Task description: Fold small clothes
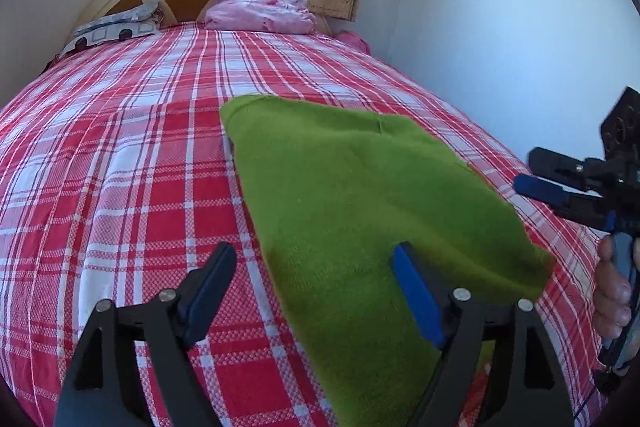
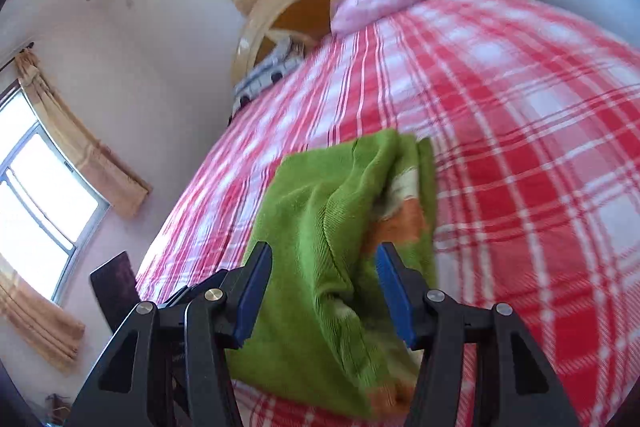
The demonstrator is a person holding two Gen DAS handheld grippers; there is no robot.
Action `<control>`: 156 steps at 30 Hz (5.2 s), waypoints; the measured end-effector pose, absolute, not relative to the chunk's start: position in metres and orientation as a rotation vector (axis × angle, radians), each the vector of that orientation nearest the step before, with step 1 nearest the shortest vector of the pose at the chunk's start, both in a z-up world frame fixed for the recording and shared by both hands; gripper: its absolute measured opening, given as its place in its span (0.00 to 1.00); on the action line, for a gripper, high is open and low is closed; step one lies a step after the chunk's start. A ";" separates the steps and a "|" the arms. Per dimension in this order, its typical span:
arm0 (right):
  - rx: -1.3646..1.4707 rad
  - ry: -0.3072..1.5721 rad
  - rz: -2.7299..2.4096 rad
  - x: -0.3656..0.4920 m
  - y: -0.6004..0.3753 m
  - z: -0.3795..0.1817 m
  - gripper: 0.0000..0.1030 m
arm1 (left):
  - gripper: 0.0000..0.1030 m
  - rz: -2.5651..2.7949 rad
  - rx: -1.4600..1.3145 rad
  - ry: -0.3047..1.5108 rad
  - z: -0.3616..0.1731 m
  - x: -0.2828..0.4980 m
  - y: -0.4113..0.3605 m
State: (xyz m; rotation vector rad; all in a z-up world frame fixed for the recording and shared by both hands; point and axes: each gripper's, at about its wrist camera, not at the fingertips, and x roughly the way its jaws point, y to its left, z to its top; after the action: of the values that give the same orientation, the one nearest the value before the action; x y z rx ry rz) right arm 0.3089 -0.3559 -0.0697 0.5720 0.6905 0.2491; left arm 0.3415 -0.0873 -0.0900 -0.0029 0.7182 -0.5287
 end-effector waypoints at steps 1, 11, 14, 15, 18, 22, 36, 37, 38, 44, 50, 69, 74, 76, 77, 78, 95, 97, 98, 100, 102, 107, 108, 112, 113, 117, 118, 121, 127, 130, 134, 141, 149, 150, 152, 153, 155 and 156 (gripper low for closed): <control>0.569 0.718 0.250 0.321 -0.354 -0.075 0.54 | 0.90 -0.529 0.000 0.718 -0.093 0.341 -0.088; 0.426 0.698 0.197 0.320 -0.338 -0.063 0.10 | 1.00 -0.569 -0.031 0.738 -0.104 0.337 -0.083; 0.397 0.814 0.115 0.331 -0.344 -0.090 0.10 | 1.00 -0.569 0.009 0.758 -0.107 0.336 -0.092; 0.405 0.854 0.118 0.337 -0.347 -0.101 0.11 | 1.00 -0.565 0.028 0.768 -0.109 0.336 -0.094; 0.459 0.811 0.132 0.329 -0.360 -0.100 0.18 | 1.00 -0.556 0.078 0.791 -0.112 0.335 -0.102; 0.278 0.677 0.046 0.303 -0.333 -0.060 0.29 | 1.00 -0.552 0.072 0.779 -0.111 0.332 -0.099; 0.305 0.798 0.143 0.331 -0.352 -0.100 0.05 | 1.00 -0.561 0.080 0.809 -0.113 0.335 -0.101; 0.302 0.793 0.144 0.329 -0.353 -0.099 0.05 | 1.00 -0.560 0.081 0.807 -0.113 0.334 -0.102; 0.277 0.791 0.141 0.328 -0.351 -0.096 0.05 | 1.00 -0.559 0.086 0.806 -0.113 0.333 -0.102; 0.114 0.716 0.125 0.341 -0.307 -0.063 0.61 | 1.00 -0.547 0.132 0.812 -0.116 0.332 -0.110; 0.140 0.887 0.097 0.379 -0.326 -0.093 0.60 | 1.00 -0.553 0.125 0.826 -0.117 0.333 -0.110; 0.411 0.806 0.181 0.360 -0.411 -0.104 0.61 | 1.00 -0.603 0.095 0.881 -0.122 0.340 -0.115; 0.558 0.812 0.225 0.376 -0.422 -0.119 0.61 | 1.00 -0.625 0.074 0.879 -0.122 0.341 -0.112; 0.614 0.822 0.228 0.384 -0.428 -0.126 0.61 | 1.00 -0.619 0.089 0.873 -0.123 0.342 -0.113; 0.640 0.829 0.234 0.388 -0.431 -0.130 0.61 | 1.00 -0.618 0.091 0.873 -0.123 0.342 -0.114; 0.653 0.831 0.238 0.392 -0.431 -0.131 0.61 | 1.00 -0.618 0.093 0.873 -0.123 0.342 -0.114; 0.753 0.812 0.391 0.450 -0.432 -0.143 0.61 | 1.00 -0.620 0.101 0.876 -0.125 0.342 -0.117; 0.742 0.808 0.407 0.454 -0.426 -0.143 0.61 | 1.00 -0.623 0.102 0.876 -0.125 0.342 -0.118; 0.735 0.810 0.416 0.456 -0.424 -0.144 0.61 | 1.00 -0.625 0.104 0.876 -0.125 0.341 -0.118; 0.725 0.818 0.442 0.459 -0.419 -0.145 0.61 | 1.00 -0.627 0.108 0.876 -0.126 0.341 -0.119; 0.704 0.827 0.446 0.461 -0.414 -0.144 0.56 | 1.00 -0.631 0.112 0.876 -0.126 0.341 -0.121; 0.699 0.822 0.459 0.462 -0.410 -0.148 0.42 | 1.00 -0.657 0.116 0.877 -0.125 0.337 -0.124; 0.700 0.821 0.460 0.462 -0.410 -0.148 0.42 | 1.00 -0.662 0.118 0.875 -0.125 0.337 -0.125; 0.687 0.816 0.455 0.459 -0.412 -0.148 0.41 | 0.89 -0.704 0.121 0.863 -0.123 0.333 -0.126; 0.687 0.814 0.455 0.459 -0.411 -0.148 0.41 | 0.88 -0.705 0.121 0.864 -0.123 0.333 -0.126; 0.667 0.811 0.449 0.458 -0.409 -0.149 0.41 | 0.81 -0.727 0.105 0.863 -0.122 0.331 -0.124; 0.665 0.810 0.449 0.458 -0.409 -0.149 0.41 | 0.79 -0.730 0.105 0.862 -0.122 0.331 -0.124; 0.653 0.805 0.449 0.458 -0.409 -0.149 0.41 | 0.77 -0.721 0.124 0.856 -0.122 0.328 -0.127; 0.628 0.798 0.438 0.456 -0.406 -0.149 0.41 | 0.75 -0.704 0.154 0.852 -0.122 0.329 -0.131; 0.595 0.787 0.425 0.453 -0.404 -0.146 0.40 | 0.71 -0.700 0.164 0.847 -0.122 0.327 -0.131; 0.565 0.775 0.416 0.451 -0.401 -0.144 0.36 | 0.62 -0.705 0.166 0.847 -0.120 0.324 -0.130; 0.539 0.734 0.414 0.441 -0.399 -0.138 0.31 | 0.44 -0.681 0.139 0.865 -0.112 0.325 -0.125; 0.521 0.697 0.393 0.422 -0.390 -0.124 0.28 | 0.35 -0.652 0.164 0.863 -0.102 0.315 -0.123; 0.535 0.689 0.394 0.418 -0.390 -0.122 0.28 | 0.34 -0.652 0.167 0.862 -0.100 0.314 -0.122; 0.569 0.687 0.387 0.411 -0.389 -0.119 0.27 | 0.34 -0.651 0.168 0.861 -0.098 0.311 -0.119; 0.581 0.692 0.383 0.409 -0.388 -0.119 0.27 | 0.34 -0.650 0.172 0.859 -0.097 0.309 -0.119; 0.586 0.703 0.373 0.405 -0.383 -0.116 0.27 | 0.33 -0.644 0.182 0.860 -0.095 0.307 -0.117; 0.584 0.703 0.374 0.403 -0.381 -0.115 0.27 | 0.33 -0.641 0.181 0.860 -0.093 0.306 -0.115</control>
State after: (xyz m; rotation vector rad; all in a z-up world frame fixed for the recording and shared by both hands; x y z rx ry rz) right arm 0.4028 -0.3806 -0.1149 0.5837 0.7029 0.3741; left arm 0.3057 -0.1149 -0.0931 0.1814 0.8600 -0.6411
